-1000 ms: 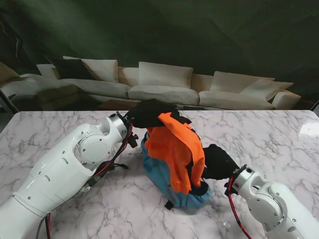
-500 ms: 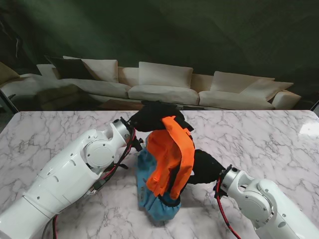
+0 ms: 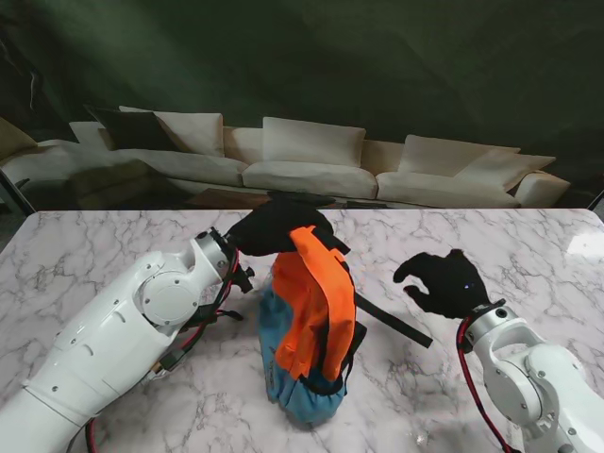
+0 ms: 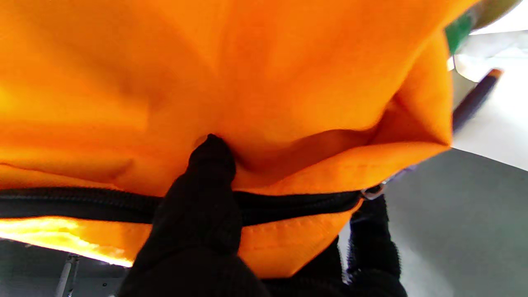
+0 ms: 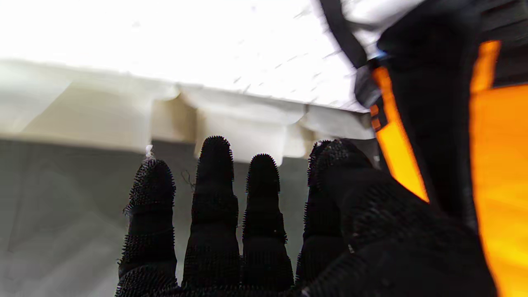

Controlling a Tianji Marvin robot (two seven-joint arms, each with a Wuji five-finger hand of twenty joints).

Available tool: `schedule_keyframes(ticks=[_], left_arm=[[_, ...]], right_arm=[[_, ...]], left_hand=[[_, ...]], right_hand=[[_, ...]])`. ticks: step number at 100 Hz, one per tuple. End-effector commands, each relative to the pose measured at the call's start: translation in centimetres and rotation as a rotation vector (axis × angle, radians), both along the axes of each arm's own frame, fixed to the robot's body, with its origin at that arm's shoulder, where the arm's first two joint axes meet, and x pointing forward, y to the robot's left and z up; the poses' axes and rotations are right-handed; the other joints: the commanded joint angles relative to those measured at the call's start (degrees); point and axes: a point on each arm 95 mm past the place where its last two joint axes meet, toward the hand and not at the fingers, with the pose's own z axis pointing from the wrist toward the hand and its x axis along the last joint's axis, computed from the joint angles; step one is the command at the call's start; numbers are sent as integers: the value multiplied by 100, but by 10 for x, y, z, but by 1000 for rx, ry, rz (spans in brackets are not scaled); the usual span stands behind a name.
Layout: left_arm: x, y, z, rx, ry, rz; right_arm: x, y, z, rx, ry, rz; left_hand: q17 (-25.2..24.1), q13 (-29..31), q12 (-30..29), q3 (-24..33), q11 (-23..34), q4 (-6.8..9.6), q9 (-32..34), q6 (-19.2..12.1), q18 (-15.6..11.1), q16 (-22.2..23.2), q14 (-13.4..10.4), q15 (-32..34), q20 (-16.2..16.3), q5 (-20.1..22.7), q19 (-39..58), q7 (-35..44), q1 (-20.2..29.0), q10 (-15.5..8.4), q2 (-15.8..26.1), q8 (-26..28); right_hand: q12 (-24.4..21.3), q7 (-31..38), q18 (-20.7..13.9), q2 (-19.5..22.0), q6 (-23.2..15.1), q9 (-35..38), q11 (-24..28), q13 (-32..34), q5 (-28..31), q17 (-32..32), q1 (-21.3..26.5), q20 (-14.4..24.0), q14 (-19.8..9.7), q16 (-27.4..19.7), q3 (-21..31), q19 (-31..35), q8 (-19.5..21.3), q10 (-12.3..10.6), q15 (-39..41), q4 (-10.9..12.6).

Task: Put the umbrella and water cup into the side pockets of the backpack

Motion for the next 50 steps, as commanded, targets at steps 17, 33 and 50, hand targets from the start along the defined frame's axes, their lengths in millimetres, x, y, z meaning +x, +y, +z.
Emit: schedule_keyframes(ticks=[17, 33, 50], left_arm=[[0, -6, -4, 19, 25, -11], [1, -8, -5, 24, 33, -11], [5, -9, -3, 36, 46, -5]], right_arm=[[-8, -6, 47, 55, -228, -34], [-9, 4, 63, 122, -312, 36], [-7, 22, 69, 122, -366, 175]], left_hand=[[-113, -3, 64, 739, -107, 423, 161, -237, 108, -43, -71, -77, 123, 526, -164, 1158, 544, -192, 1061, 300], [-104, 7, 54, 712, -109, 428, 183, -251, 131, -48, -58, -88, 143, 527, -171, 1114, 544, -186, 1062, 263], [-174, 23, 41, 678, -116, 430, 199, -261, 157, -51, -137, -93, 140, 506, -229, 1076, 544, -191, 1085, 231]], right_hand=[[-61, -1613, 94, -55, 474, -827, -22, -496, -1234, -306, -455, -171, 67, -207, 524, -150, 541, 178, -245, 609], [-219, -2563, 92, -638, 442, -2041, -322, -1296, -2699, -681, -402, -443, 278, -656, 1194, -641, 320, 334, -776, 739], [-413, -4285, 39, -1317, 244, -2754, -479, -2018, -2506, -1054, -945, -849, 324, -1167, 1268, -1047, 970, 347, -1039, 705]])
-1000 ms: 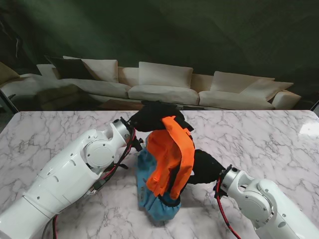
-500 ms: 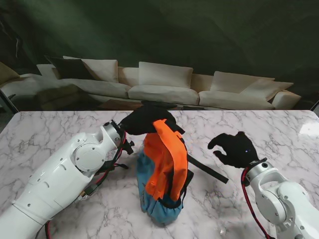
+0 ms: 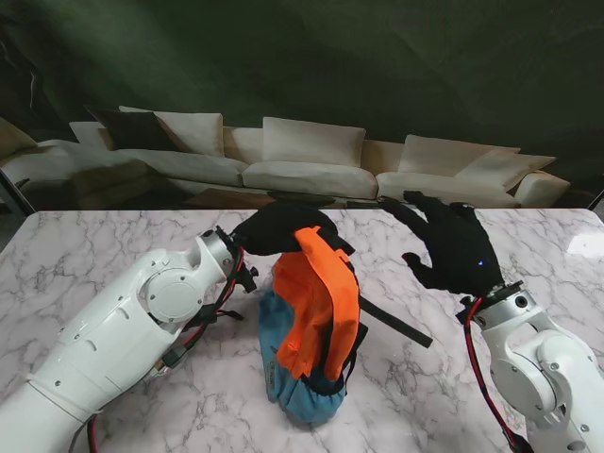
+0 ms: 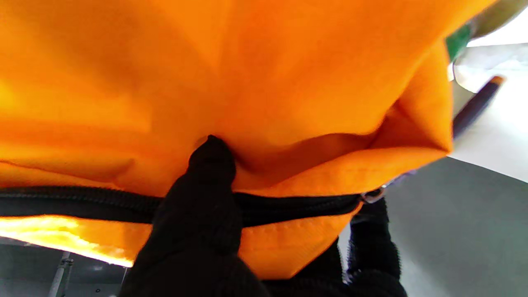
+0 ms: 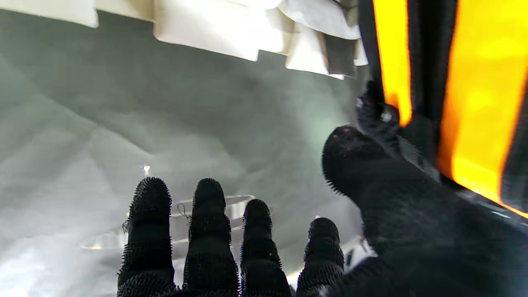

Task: Put the umbrella and water cup into the side pockets of the backpack

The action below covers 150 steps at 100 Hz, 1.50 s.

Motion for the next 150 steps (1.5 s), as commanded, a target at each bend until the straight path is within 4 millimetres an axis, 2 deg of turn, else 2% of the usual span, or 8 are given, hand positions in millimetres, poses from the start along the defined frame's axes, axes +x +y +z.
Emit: schedule_keyframes(ticks=[1, 54, 76, 82, 99, 123, 130, 150], left_arm=[[2, -2, -2, 22, 18, 0], [12, -11, -4, 24, 72, 8], [12, -10, -5, 17, 94, 8], [12, -8, -6, 17, 104, 9], [14, 1, -3, 53, 101, 22], [16, 28, 13, 108, 24, 103], [16, 37, 17, 108, 10, 131], [15, 58, 25, 102, -22, 185]], right_arm=[[1, 11, 7, -12, -58, 50], [19, 78, -9, -43, 43, 439], [23, 85, -23, -27, 112, 480], [23, 85, -25, -16, 114, 478], [24, 83, -27, 35, 44, 479], [22, 82, -18, 99, -94, 462], [22, 80, -15, 111, -116, 451], [21, 77, -4, 165, -126, 395]], left_hand=[[-128, 11, 41, 675, -115, 431, 202, -267, 150, -52, -69, -96, 72, 511, -155, 1070, 544, -188, 1043, 226], [-146, 9, -4, 609, -156, 434, 171, -274, 162, -64, -131, -133, 98, 481, -221, 921, 544, -193, 1074, 115], [-253, -280, -596, -39, -370, 459, -510, -365, 126, -161, -125, -338, 88, -262, -366, -238, 543, -121, 897, -544], [-368, -565, -877, -461, -481, 561, -1018, -233, 80, -216, -58, -463, 73, -805, -504, -987, -10, -11, 914, -762], [-748, -1497, -1403, -615, -1137, 534, -2509, 411, 63, -473, 110, -816, -28, -1849, -1102, -2700, -1827, 414, 514, -1690], [-773, -1551, -1492, -568, -1259, 535, -2578, 608, 112, -519, 195, -807, -52, -1820, -1228, -2900, -1833, 483, 409, -1817], [-754, -1508, -1489, -546, -1247, 538, -2482, 618, 127, -520, 199, -786, -49, -1765, -1229, -2895, -1760, 477, 480, -1824], [-738, -1417, -1471, -587, -1226, 520, -2261, 627, 174, -520, 212, -748, -35, -1583, -1217, -2820, -1714, 467, 687, -1806]], right_hand=[[-81, -437, -20, -297, -216, -305, -157, -317, -72, -224, -308, -175, 11, -179, 93, -244, 309, 5, -246, 63], [-118, 1443, -110, 96, -1787, -382, -264, -832, 896, -586, 1251, -949, -166, -496, 1680, -545, 594, -59, -364, 33], [2, 3514, 9, 612, -2362, -308, 2, -915, 2875, -685, 407, -1257, -139, -556, 575, -783, 624, -59, -457, -291], [69, 4616, 49, 196, -2611, -149, 167, -874, 2693, -684, 1, -1320, -123, -526, -99, -772, -274, -41, -407, -979], [304, 5437, 81, 6, -2543, 741, 677, -382, 3666, -573, -1065, -1285, -285, -321, -798, -684, -154, -473, -15, -1053], [847, 5716, 75, 299, -1641, 2226, 1240, 560, 5401, -445, -1556, -1121, -795, 375, -1058, -487, 119, -1432, 778, -684], [1159, 5520, 118, 376, -1319, 2938, 1351, 1038, 5949, -343, -1757, -1044, -897, 661, -995, -432, 1198, -1531, 1020, -290], [1606, 6993, 296, 386, -418, 5329, 1839, 2850, 6743, 313, -1832, -663, -756, 1374, -1233, -59, 1869, -1209, 1929, -258]])
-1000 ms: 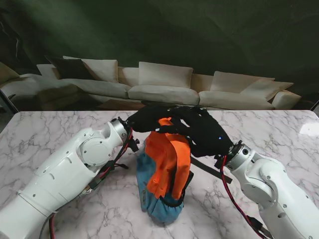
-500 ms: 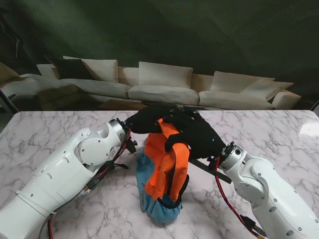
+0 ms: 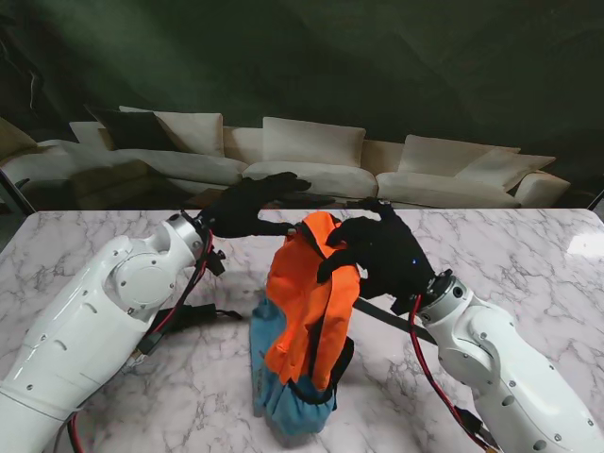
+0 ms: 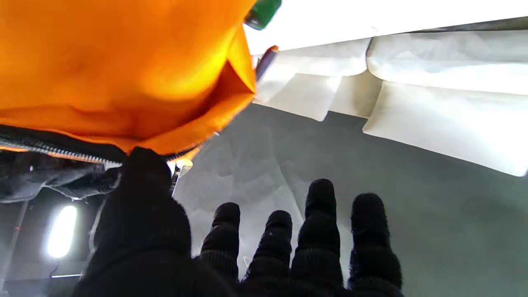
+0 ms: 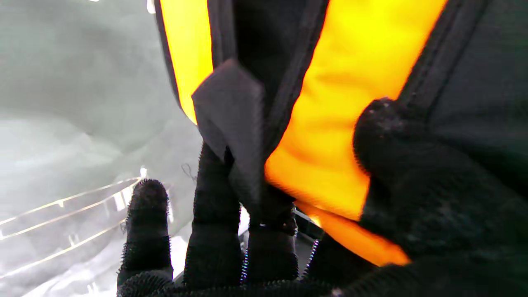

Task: Put the umbrella and water cup into the side pockets of the backpack

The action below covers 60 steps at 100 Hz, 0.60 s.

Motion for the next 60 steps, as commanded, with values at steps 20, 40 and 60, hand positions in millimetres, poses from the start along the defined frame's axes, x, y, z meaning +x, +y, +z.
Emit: schedule_keyframes(ticks=[20, 40, 60], left_arm=[[0, 15, 6, 8, -24, 34], [-3, 13, 6, -25, -18, 30], [-12, 5, 6, -66, -16, -13]], right_arm=[[-1, -12, 24, 34, -106, -160], [-8, -28, 42, -10, -197, -279], [-12, -35, 51, -57, -191, -256]], left_hand=[[-35, 101, -36, 76, -63, 33, 253, 84, 179, -33, 43, -8, -17, 320, -108, 71, 121, 25, 436, 21], [-8, 172, 16, 54, 3, 23, 530, 143, 223, -15, 68, 13, 6, 463, -68, 149, 97, 12, 698, 84], [47, 234, 56, 5, 32, 7, 763, 257, 250, -39, 75, -19, 3, 425, -51, 111, -32, 45, 848, 90]], right_hand=[[1117, 6706, 261, 1162, 2623, 2307, 1706, 1585, 1574, 759, -1214, 830, -144, 742, -1202, 829, 1080, 15, 1411, -216], [1315, 7006, 192, 765, 2560, 2489, 2036, 1868, 1579, 1035, -896, 1051, -170, 859, -944, 1307, 1314, 4, 1871, -140], [1412, 6938, 116, 313, 2527, 2541, 2005, 2066, 1579, 1329, -449, 1139, -323, 929, -442, 1588, 1474, -113, 2078, -102]])
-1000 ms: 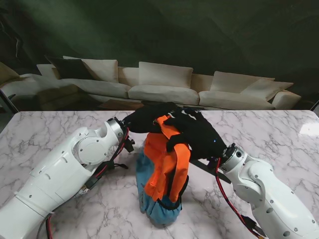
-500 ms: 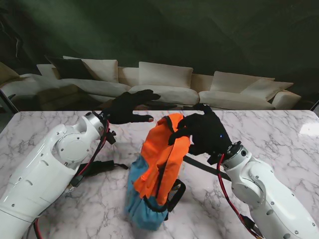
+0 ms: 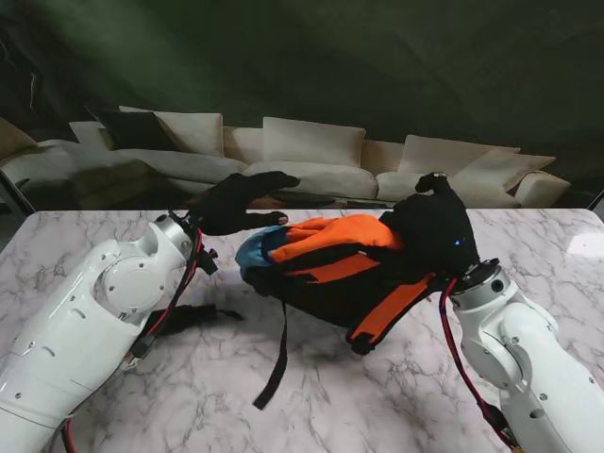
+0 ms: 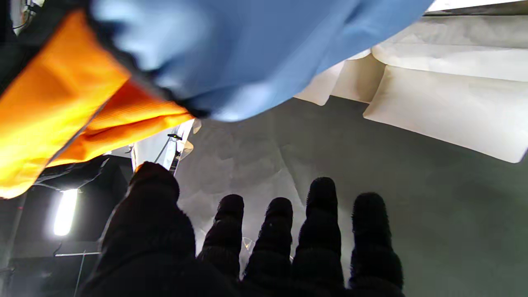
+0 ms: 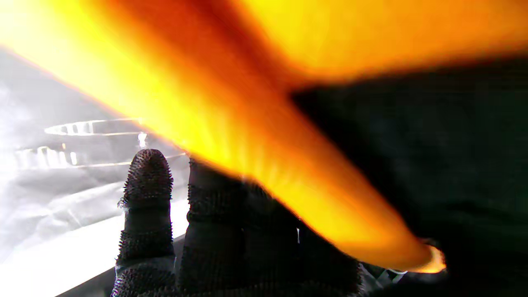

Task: Put the umbrella and water cup into the side pockets of the backpack

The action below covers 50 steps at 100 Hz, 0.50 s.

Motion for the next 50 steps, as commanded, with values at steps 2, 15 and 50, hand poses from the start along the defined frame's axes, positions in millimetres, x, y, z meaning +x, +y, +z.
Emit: schedule_keyframes(ticks=[2, 15, 50], left_arm=[[-6, -8, 0, -13, 6, -35], [-12, -12, 0, -70, 15, -56], [-34, -16, 0, -140, 50, -167]], right_arm=[[-1, 1, 6, -28, -4, 26], [3, 2, 7, -83, 45, 73], [34, 7, -4, -160, 165, 95]], left_hand=[[28, 156, 55, -41, -5, 6, 124, 142, 194, -50, -8, -31, -5, 77, -59, -35, -111, 51, 337, 64], [47, 96, 1, -67, -111, -14, 68, 246, 198, -144, 34, -127, -90, 32, -161, -91, -279, 169, 356, 40], [-2, -377, -563, -99, -578, -85, -856, 796, 179, -599, 319, -386, -479, -799, -652, -543, -1561, 654, -161, -291]], right_hand=[[-90, 2311, 32, 13, 423, 56, -363, 233, 610, 90, 483, 96, -266, 115, 607, 135, 581, -450, 130, 96], [-52, 2318, -11, -147, 516, 103, -402, 291, 619, 179, 617, 116, -337, 149, 781, 192, 627, -536, 131, 132], [-15, 2207, 4, -39, 355, 85, -542, 298, 605, 183, 522, 101, -356, 204, 707, 160, 635, -545, 4, 112]])
